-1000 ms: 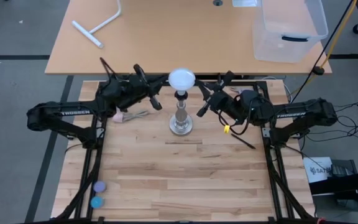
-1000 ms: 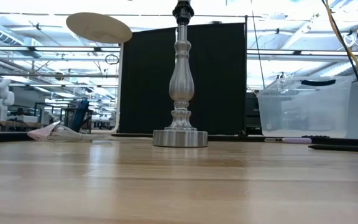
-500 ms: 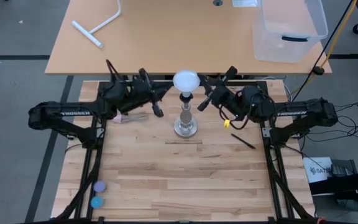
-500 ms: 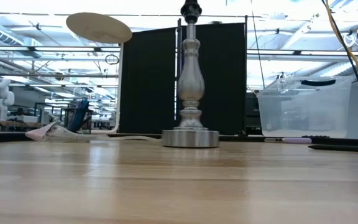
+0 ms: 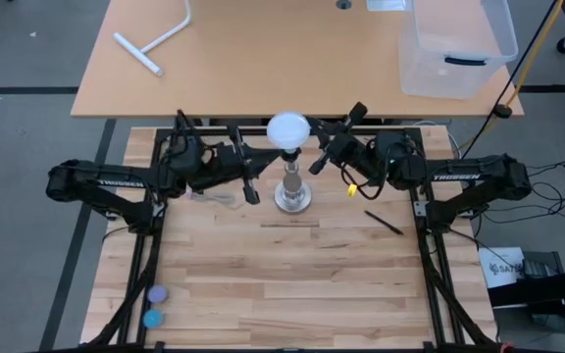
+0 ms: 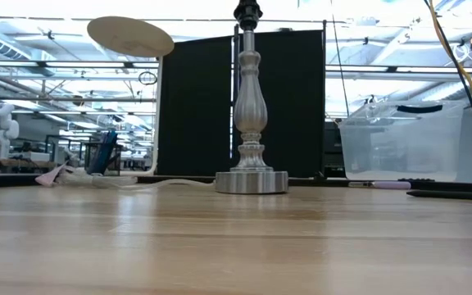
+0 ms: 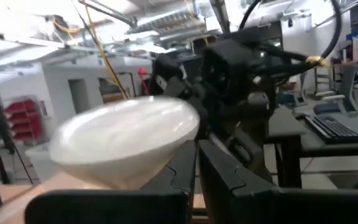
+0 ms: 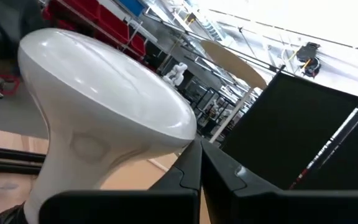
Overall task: Screw lightbulb
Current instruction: Remove the lightbulb from the lamp
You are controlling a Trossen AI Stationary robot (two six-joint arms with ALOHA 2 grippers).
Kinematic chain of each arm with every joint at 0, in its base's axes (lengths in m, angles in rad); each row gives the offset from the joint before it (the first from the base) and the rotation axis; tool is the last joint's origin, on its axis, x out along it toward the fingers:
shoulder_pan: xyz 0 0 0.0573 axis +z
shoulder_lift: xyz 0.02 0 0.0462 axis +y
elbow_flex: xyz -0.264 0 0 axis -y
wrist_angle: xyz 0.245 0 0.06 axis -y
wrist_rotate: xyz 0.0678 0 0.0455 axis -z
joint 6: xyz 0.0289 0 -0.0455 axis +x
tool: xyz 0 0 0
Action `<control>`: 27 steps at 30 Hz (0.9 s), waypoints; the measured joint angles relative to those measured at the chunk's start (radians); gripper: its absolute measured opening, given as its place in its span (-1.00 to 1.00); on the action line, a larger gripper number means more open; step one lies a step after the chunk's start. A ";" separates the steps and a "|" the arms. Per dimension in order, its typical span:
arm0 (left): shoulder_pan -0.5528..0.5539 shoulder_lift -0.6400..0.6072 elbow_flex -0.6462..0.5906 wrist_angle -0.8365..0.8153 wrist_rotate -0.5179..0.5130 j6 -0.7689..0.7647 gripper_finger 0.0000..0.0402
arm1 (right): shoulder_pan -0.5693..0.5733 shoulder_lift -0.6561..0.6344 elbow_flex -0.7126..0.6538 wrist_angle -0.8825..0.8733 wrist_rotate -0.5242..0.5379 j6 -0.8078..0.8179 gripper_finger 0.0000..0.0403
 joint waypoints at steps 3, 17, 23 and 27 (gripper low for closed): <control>-0.024 -0.007 0.000 0.018 -0.069 0.042 -0.87 | 0.002 0.000 0.000 0.000 0.017 -0.006 -1.00; 0.061 -0.024 0.000 0.045 -0.348 0.079 -0.87 | 0.140 -0.002 0.000 -0.060 0.349 -0.019 -1.00; 0.133 -0.024 0.001 0.007 -0.318 0.007 -0.87 | 0.183 -0.003 0.000 -0.133 0.420 0.072 -1.00; 0.146 -0.024 0.001 -0.033 -0.309 0.003 -0.87 | 0.228 -0.003 0.000 -0.250 0.343 0.232 -1.00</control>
